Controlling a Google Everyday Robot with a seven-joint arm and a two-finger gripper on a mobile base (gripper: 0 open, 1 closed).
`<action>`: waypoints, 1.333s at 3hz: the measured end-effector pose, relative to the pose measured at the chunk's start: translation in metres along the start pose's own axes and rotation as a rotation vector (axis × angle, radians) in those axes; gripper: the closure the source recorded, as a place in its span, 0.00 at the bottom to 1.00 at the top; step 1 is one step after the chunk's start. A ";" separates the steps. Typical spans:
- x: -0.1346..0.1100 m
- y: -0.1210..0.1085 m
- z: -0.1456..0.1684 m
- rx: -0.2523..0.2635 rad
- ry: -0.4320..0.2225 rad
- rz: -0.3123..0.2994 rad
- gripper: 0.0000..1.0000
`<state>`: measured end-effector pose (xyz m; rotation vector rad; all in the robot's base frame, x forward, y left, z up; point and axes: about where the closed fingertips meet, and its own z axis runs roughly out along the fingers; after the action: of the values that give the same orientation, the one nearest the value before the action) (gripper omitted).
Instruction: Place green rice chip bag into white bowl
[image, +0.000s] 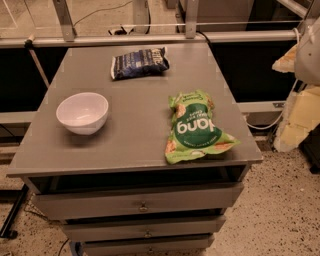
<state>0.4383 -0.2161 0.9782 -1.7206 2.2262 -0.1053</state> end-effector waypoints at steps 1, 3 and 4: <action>0.000 0.000 0.000 0.000 0.000 0.000 0.00; -0.044 -0.016 0.031 -0.045 -0.164 0.128 0.00; -0.070 -0.020 0.048 -0.088 -0.224 0.223 0.00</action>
Offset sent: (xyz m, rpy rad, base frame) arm 0.0394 0.0404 -0.0160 0.2125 0.0023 -0.0965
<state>0.4870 -0.1484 0.9523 -1.4332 2.2626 0.2293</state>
